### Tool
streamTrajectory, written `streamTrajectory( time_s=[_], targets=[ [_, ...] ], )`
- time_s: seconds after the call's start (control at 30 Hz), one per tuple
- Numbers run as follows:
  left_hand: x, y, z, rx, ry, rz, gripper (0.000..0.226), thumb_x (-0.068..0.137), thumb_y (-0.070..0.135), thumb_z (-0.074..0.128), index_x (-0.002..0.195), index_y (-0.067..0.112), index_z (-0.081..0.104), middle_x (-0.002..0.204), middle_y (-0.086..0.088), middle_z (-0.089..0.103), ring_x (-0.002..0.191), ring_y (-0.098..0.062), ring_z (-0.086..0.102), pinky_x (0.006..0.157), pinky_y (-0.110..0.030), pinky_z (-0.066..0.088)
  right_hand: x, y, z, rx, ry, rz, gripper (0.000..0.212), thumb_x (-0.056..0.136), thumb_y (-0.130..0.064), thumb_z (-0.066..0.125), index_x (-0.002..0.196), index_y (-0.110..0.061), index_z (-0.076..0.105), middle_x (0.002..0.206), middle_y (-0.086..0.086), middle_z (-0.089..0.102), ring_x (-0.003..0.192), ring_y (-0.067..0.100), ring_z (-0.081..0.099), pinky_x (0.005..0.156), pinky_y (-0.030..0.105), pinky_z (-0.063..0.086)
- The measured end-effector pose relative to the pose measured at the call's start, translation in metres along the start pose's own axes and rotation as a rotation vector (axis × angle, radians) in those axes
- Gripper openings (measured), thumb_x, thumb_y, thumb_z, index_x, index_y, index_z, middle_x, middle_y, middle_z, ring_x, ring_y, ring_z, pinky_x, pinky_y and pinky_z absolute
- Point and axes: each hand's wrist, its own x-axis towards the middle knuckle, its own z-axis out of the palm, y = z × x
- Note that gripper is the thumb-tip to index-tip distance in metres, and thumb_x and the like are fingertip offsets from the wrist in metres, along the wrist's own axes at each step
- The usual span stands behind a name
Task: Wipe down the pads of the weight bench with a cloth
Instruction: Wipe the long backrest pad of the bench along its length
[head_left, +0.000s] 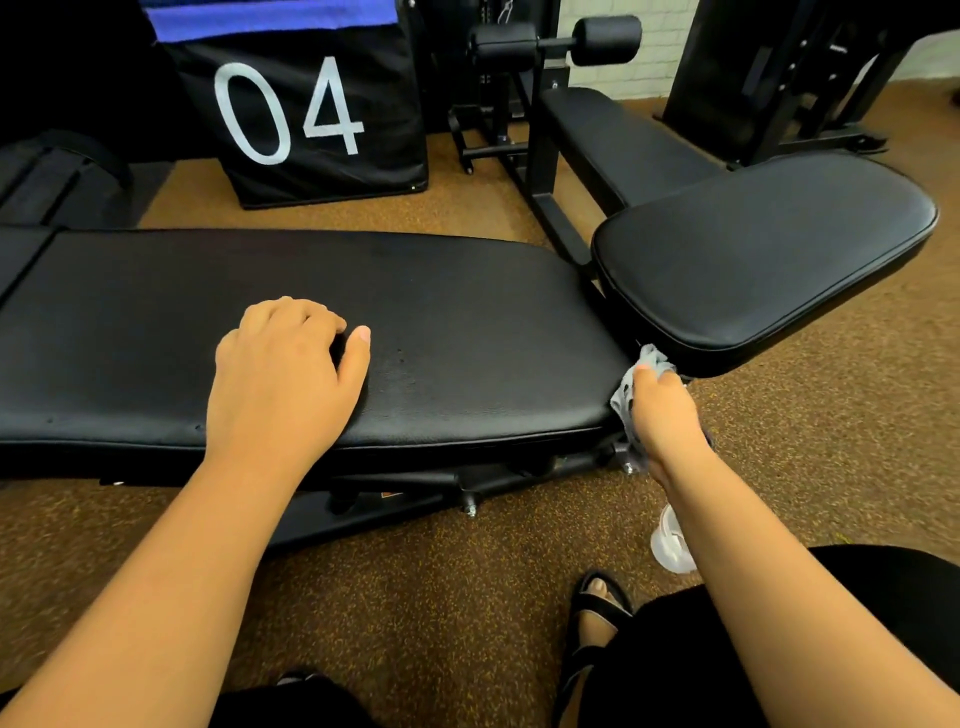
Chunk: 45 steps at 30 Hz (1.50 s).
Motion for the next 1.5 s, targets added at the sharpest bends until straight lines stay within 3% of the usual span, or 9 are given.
streamTrajectory(
  time_s=[0.13, 0.33, 0.43, 0.63, 0.7, 0.93, 1.2, 1.33, 1.5],
  targets=[
    [0.003, -0.001, 0.003, 0.001, 0.028, -0.019, 0.04, 0.097, 0.044, 0.045, 0.104, 0.015, 0.07, 0.113, -0.003, 0.066, 0.113, -0.03, 0.053, 0.084, -0.048, 0.045, -0.027, -0.006, 0.02, -0.491, 0.098, -0.474, 0.047, 0.092, -0.028, 0.025, 0.11, 0.007, 0.051, 0.113, 0.032, 0.049, 0.1, 0.045, 0.049, 0.086, 0.053, 0.043],
    [0.006, -0.001, 0.006, 0.019, -0.027, -0.059, 0.043, 0.095, 0.047, 0.046, 0.115, 0.016, 0.067, 0.133, -0.007, 0.055, 0.126, -0.031, 0.045, 0.105, -0.054, 0.033, -0.052, -0.057, 0.049, -0.582, -0.307, -0.804, 0.054, 0.103, -0.04, 0.021, 0.151, -0.014, 0.022, 0.158, 0.016, 0.015, 0.146, 0.037, 0.012, 0.118, 0.048, 0.015],
    [0.0, -0.002, 0.004, 0.02, 0.027, -0.058, 0.043, 0.097, 0.044, 0.044, 0.123, 0.017, 0.063, 0.139, -0.007, 0.051, 0.133, -0.03, 0.041, 0.112, -0.055, 0.026, -0.012, -0.071, 0.053, -0.581, -0.384, -0.769, 0.052, 0.105, -0.032, 0.025, 0.154, -0.015, 0.015, 0.161, 0.012, 0.011, 0.148, 0.034, 0.008, 0.118, 0.044, 0.011],
    [0.0, -0.002, 0.001, 0.013, 0.012, -0.081, 0.041, 0.098, 0.042, 0.04, 0.123, 0.019, 0.063, 0.141, -0.004, 0.05, 0.135, -0.027, 0.039, 0.115, -0.057, 0.018, 0.051, -0.075, 0.056, -0.773, -0.067, -0.528, 0.044, 0.097, -0.018, 0.034, 0.136, 0.002, 0.034, 0.133, 0.022, 0.038, 0.118, 0.04, 0.038, 0.094, 0.05, 0.037],
    [0.0, -0.002, 0.001, 0.014, 0.007, -0.086, 0.041, 0.098, 0.042, 0.04, 0.122, 0.019, 0.064, 0.139, -0.004, 0.051, 0.135, -0.026, 0.04, 0.114, -0.057, 0.018, 0.026, -0.086, 0.068, -0.759, -0.052, -0.614, 0.041, 0.099, -0.023, 0.034, 0.133, -0.001, 0.038, 0.13, 0.02, 0.04, 0.117, 0.039, 0.041, 0.092, 0.049, 0.038],
    [0.0, -0.003, 0.003, 0.018, 0.014, -0.088, 0.038, 0.098, 0.04, 0.043, 0.118, 0.019, 0.066, 0.134, -0.003, 0.055, 0.133, -0.028, 0.041, 0.112, -0.06, 0.019, -0.05, -0.084, 0.064, -0.543, -0.463, -0.937, 0.05, 0.105, -0.031, 0.024, 0.154, -0.021, 0.015, 0.161, 0.006, 0.01, 0.149, 0.026, 0.007, 0.119, 0.042, 0.011],
    [0.005, -0.001, 0.003, 0.004, -0.005, -0.107, 0.038, 0.098, 0.04, 0.043, 0.117, 0.019, 0.067, 0.134, -0.004, 0.055, 0.131, -0.028, 0.042, 0.11, -0.062, 0.022, 0.041, -0.053, 0.015, -0.702, -0.244, -0.569, 0.046, 0.103, -0.023, 0.024, 0.146, -0.006, 0.027, 0.153, 0.018, 0.026, 0.138, 0.036, 0.027, 0.106, 0.044, 0.03],
    [0.005, -0.001, 0.003, 0.011, -0.019, -0.12, 0.038, 0.099, 0.041, 0.042, 0.118, 0.018, 0.067, 0.135, -0.004, 0.053, 0.131, -0.029, 0.041, 0.11, -0.062, 0.022, -0.002, -0.07, 0.043, -0.714, -0.227, -0.765, 0.059, 0.092, -0.037, 0.01, 0.134, -0.005, 0.037, 0.133, 0.014, 0.037, 0.115, 0.033, 0.038, 0.093, 0.049, 0.038],
    [0.004, 0.001, 0.002, 0.009, -0.022, -0.115, 0.039, 0.099, 0.041, 0.041, 0.119, 0.018, 0.066, 0.135, -0.004, 0.054, 0.131, -0.029, 0.041, 0.11, -0.06, 0.023, -0.069, -0.084, 0.062, -0.558, -0.376, -1.03, 0.046, 0.104, -0.026, 0.032, 0.147, -0.011, 0.028, 0.154, 0.01, 0.024, 0.139, 0.029, 0.022, 0.112, 0.042, 0.024]
  ],
)
